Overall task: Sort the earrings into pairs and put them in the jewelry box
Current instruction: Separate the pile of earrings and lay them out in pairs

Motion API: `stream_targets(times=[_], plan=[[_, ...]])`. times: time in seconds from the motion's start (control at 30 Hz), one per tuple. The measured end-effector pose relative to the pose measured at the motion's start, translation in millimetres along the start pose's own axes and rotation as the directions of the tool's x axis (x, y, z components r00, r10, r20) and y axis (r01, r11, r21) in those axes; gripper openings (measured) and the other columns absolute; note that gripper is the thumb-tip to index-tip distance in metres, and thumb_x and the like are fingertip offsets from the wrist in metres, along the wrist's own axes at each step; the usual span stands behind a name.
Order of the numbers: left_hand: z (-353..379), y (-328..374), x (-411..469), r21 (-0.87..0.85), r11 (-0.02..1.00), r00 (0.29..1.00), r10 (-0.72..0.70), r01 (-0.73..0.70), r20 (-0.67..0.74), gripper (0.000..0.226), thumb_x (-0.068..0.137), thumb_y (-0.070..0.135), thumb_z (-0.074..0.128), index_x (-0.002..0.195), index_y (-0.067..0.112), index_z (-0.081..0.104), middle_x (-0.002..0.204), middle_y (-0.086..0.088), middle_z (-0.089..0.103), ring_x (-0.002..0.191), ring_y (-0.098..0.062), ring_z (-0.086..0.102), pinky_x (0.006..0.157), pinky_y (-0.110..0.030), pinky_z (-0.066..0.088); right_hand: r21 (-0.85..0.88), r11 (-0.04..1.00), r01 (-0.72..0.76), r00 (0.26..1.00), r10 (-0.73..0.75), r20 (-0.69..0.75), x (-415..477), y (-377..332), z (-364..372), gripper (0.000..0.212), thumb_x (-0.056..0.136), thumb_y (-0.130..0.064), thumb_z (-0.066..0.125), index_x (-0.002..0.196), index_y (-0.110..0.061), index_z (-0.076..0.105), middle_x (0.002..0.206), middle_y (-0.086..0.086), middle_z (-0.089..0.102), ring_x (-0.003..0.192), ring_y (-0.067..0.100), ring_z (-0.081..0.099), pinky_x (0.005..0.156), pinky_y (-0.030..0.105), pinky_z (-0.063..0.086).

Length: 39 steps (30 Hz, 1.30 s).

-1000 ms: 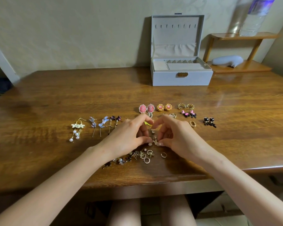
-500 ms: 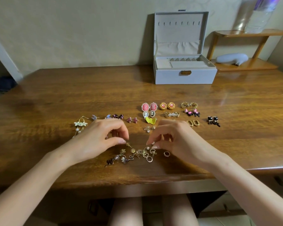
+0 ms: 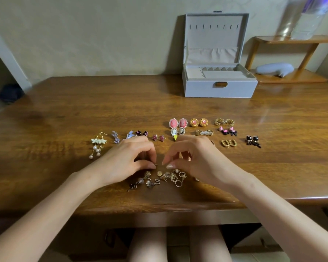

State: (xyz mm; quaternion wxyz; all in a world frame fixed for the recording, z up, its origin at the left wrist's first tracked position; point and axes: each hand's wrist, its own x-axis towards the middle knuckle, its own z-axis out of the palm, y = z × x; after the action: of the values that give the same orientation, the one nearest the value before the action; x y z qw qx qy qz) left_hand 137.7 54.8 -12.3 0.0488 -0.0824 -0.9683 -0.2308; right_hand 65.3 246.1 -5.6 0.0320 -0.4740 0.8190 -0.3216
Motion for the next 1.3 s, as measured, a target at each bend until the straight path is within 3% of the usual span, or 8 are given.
stream_targets(times=[0.1, 0.23, 0.37, 0.53, 0.63, 0.83, 1.13, 1.3], plan=[[-4, 1, -3, -0.060, 0.997, 0.997, -0.049, 0.045, -0.059, 0.008, 0.080, 0.025, 0.068, 0.079, 0.027, 0.060, 0.084, 0.017, 0.059, 0.081, -0.003, 0.054, 0.067, -0.012, 0.041, -0.001, 0.999, 0.039, 0.999, -0.039, 0.033, 3, -4, 6, 0.008, 0.075, -0.020, 0.076, 0.082, -0.025, 0.074, 0.081, -0.008, 0.060, 0.070, 0.004, 0.053, 0.066, 0.025, 0.046], [-8, 4, -6, -0.110, 0.988, 0.984, -0.121, 0.107, -0.129, 0.009, 0.081, 0.024, 0.067, 0.082, 0.028, 0.058, 0.084, 0.016, 0.061, 0.069, -0.013, 0.052, 0.063, -0.018, 0.042, -0.081, 0.992, 0.098, 0.994, -0.094, 0.057, 9, -6, 14, 0.007, 0.075, -0.024, 0.076, 0.082, -0.023, 0.073, 0.080, -0.013, 0.053, 0.066, -0.006, 0.045, 0.064, 0.020, 0.042], [-11, 6, -8, -0.121, 0.988, 0.981, -0.114, 0.096, -0.157, 0.014, 0.083, 0.021, 0.065, 0.084, 0.030, 0.055, 0.086, 0.016, 0.058, 0.080, -0.008, 0.051, 0.066, -0.015, 0.043, -0.091, 0.990, 0.104, 0.994, -0.099, 0.053, 12, -6, 17, 0.005, 0.077, -0.023, 0.075, 0.081, -0.021, 0.072, 0.080, -0.013, 0.054, 0.067, -0.004, 0.045, 0.065, 0.017, 0.043], [-14, 11, -8, -0.156, 0.987, 0.987, -0.062, 0.039, -0.149, 0.008, 0.082, 0.021, 0.065, 0.084, 0.027, 0.059, 0.084, 0.014, 0.061, 0.087, -0.003, 0.053, 0.068, -0.021, 0.044, 0.212, 0.976, -0.049, 0.995, 0.066, -0.073, 8, 1, -12, 0.012, 0.079, -0.013, 0.073, 0.074, -0.017, 0.063, 0.072, -0.008, 0.066, 0.065, 0.002, 0.062, 0.062, 0.014, 0.049], [-12, 17, -4, -0.204, 0.978, 0.990, -0.058, 0.032, -0.125, 0.007, 0.081, 0.023, 0.065, 0.082, 0.028, 0.061, 0.082, 0.015, 0.063, 0.088, -0.002, 0.056, 0.074, -0.022, 0.046, 0.442, 0.892, -0.090, 0.984, 0.148, -0.098, 1, 12, -29, 0.009, 0.079, -0.002, 0.070, 0.079, -0.002, 0.062, 0.069, 0.007, 0.070, 0.063, 0.016, 0.069, 0.060, 0.024, 0.055], [1, 40, 14, -0.281, 0.960, 1.000, 0.018, -0.023, -0.021, 0.009, 0.081, 0.020, 0.067, 0.084, 0.028, 0.062, 0.083, 0.017, 0.063, 0.082, 0.000, 0.057, 0.072, -0.013, 0.045, 0.477, 0.869, -0.133, 0.975, 0.201, -0.095, -19, 31, -43, 0.009, 0.079, -0.004, 0.069, 0.084, -0.007, 0.062, 0.067, 0.012, 0.068, 0.057, 0.022, 0.067, 0.057, 0.033, 0.056], [24, 68, 56, -0.044, 0.989, 0.990, 0.139, -0.140, -0.005, 0.012, 0.081, 0.018, 0.069, 0.086, 0.025, 0.061, 0.084, 0.016, 0.060, 0.079, 0.002, 0.055, 0.071, -0.014, 0.043, 0.503, 0.821, -0.269, 0.936, 0.347, -0.066, -40, 51, -51, 0.018, 0.061, -0.020, 0.072, 0.069, -0.003, 0.069, 0.053, 0.007, 0.063, 0.048, 0.016, 0.061, 0.049, 0.024, 0.053], [33, 73, 70, 0.100, 0.981, 0.986, 0.164, -0.167, 0.035, 0.007, 0.083, 0.021, 0.067, 0.087, 0.022, 0.061, 0.084, 0.014, 0.052, 0.084, -0.005, 0.044, 0.073, -0.028, 0.040, 0.441, 0.844, -0.306, 0.939, 0.345, -0.008, -42, 53, -54, 0.014, 0.070, 0.004, 0.073, 0.073, -0.010, 0.072, 0.066, 0.008, 0.069, 0.058, 0.015, 0.067, 0.057, 0.022, 0.055]])
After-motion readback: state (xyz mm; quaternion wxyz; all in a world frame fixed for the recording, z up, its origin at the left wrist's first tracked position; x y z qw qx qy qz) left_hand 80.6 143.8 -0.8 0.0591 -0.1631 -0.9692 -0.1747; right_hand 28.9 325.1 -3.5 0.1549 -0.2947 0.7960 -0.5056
